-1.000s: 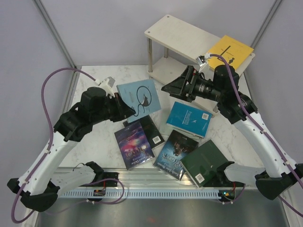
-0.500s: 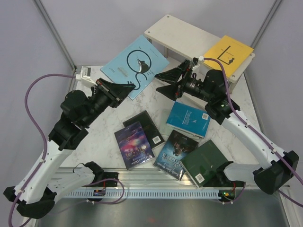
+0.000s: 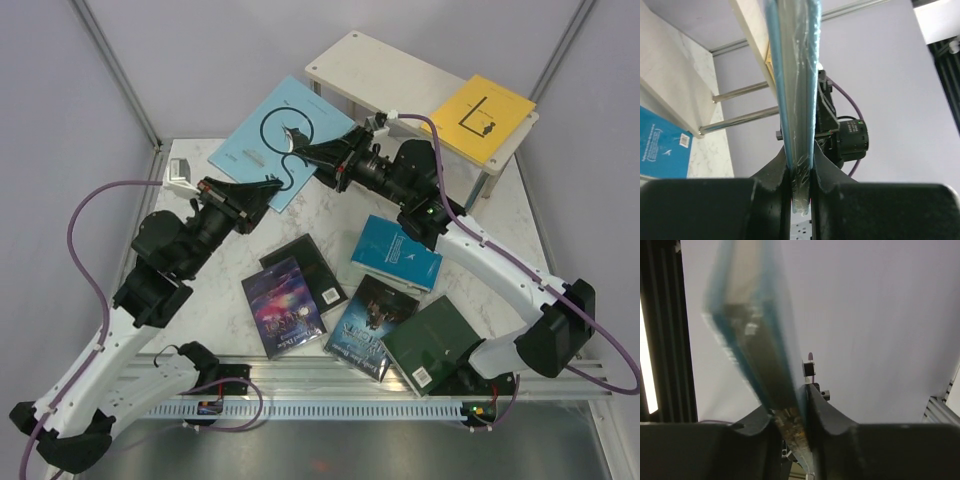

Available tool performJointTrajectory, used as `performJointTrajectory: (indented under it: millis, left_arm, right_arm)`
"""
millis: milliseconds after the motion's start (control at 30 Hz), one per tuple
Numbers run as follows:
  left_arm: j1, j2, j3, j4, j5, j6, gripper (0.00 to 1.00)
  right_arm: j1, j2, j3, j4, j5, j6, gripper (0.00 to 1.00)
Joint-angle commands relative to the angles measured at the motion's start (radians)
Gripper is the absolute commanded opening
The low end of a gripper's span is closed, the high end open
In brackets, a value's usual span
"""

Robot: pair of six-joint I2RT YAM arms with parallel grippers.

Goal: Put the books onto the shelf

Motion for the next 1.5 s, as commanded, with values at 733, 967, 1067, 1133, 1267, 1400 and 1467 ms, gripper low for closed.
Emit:
performJointTrajectory:
  millis: [733, 967, 1067, 1133, 1267, 1400, 1467]
  left_arm:
    - [0.003, -0.039, 0.303, -0.483, -0.056, 0.397, 1.00]
    - [0.003, -0.033, 0.297, -0.517, -0.065, 0.453, 1.00]
    - [0.003, -0.008, 0.303, -0.522, -0.056, 0.480, 0.99]
    - [0.003, 0.010, 0.303, -0.520, -0.046, 0.490, 0.99]
    - [0.003, 0.035, 0.304, -0.522, -0.025, 0.510, 0.98]
    - [0.001, 0.041, 0.303, -0.522, -0.017, 0.523, 0.98]
    - [0.003, 0.038, 0.301, -0.522, -0.016, 0.530, 0.98]
  right_arm:
    - [-0.909, 0.087, 0.639, -0.572, -0.491, -0.236, 0.00]
    - [-1.156, 0.223, 0.821, -0.965, -0.721, -0.448, 0.00]
    - [-1.156, 0.252, 0.830, -1.075, -0.785, -0.531, 0.00]
    - [-1.156, 0.262, 0.819, -1.125, -0.808, -0.586, 0.00]
    - [-1.155, 0.289, 0.858, -1.434, -0.725, -0.788, 0.00]
    - [-1.155, 0.328, 0.926, -1.571, -0.600, -0.948, 0.00]
    - [-1.156, 0.328, 0.938, -1.563, -0.568, -0.965, 0.00]
